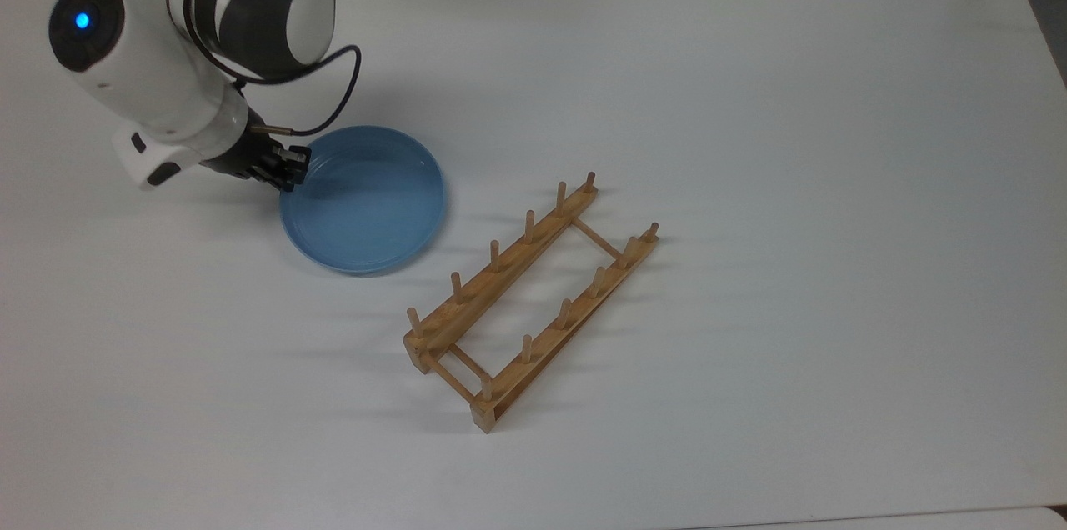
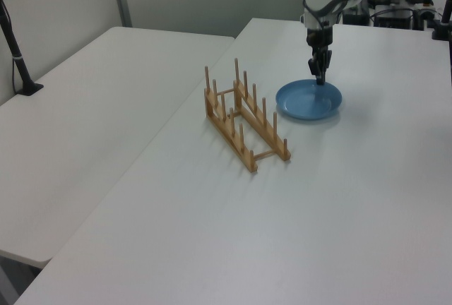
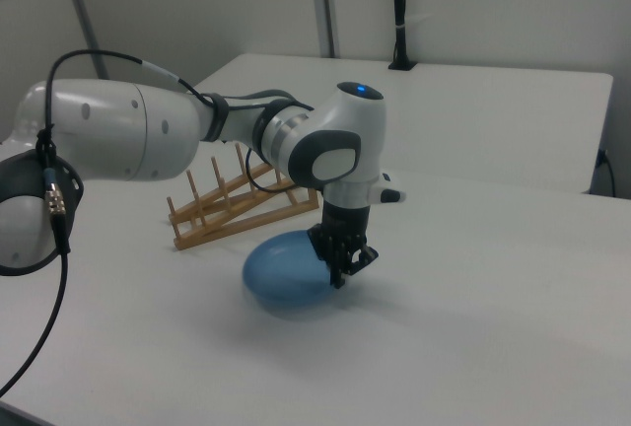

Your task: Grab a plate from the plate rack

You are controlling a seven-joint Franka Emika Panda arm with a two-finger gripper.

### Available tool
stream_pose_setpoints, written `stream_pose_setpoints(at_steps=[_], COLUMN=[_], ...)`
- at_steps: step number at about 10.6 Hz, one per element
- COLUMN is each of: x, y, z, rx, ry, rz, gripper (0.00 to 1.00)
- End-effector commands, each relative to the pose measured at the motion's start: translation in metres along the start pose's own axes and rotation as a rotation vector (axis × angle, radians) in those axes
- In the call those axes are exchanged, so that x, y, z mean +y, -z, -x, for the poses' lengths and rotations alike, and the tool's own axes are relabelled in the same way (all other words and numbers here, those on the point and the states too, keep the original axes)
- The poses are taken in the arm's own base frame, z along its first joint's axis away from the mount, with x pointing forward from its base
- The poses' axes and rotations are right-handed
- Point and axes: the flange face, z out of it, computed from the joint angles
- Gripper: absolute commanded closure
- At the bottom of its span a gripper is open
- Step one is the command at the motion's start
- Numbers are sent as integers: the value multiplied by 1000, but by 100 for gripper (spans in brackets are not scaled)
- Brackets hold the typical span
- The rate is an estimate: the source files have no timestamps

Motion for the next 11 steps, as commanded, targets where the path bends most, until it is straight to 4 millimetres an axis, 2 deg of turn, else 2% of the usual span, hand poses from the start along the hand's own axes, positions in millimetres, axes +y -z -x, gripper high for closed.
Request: stream_pose_setpoints(at_steps=[1, 2, 3, 4, 5, 6, 7, 8, 9, 11], x=[2, 3, 0, -9, -26, -59, -96, -134, -163, -188], y=[-5, 8, 35, 74, 116, 147, 169, 185, 199, 230], z=[0, 2, 7, 16, 30, 46, 61, 75, 88, 127], rx=[-2, 13, 50, 101, 157, 150, 132, 128, 134, 166], ry=[66, 63, 49, 7, -20, -9, 2, -2, -10, 28], rz=[43, 54, 68, 73, 71, 83, 130, 166, 184, 161], gripper=[11, 0, 0, 0, 0, 0, 0, 0, 0, 0])
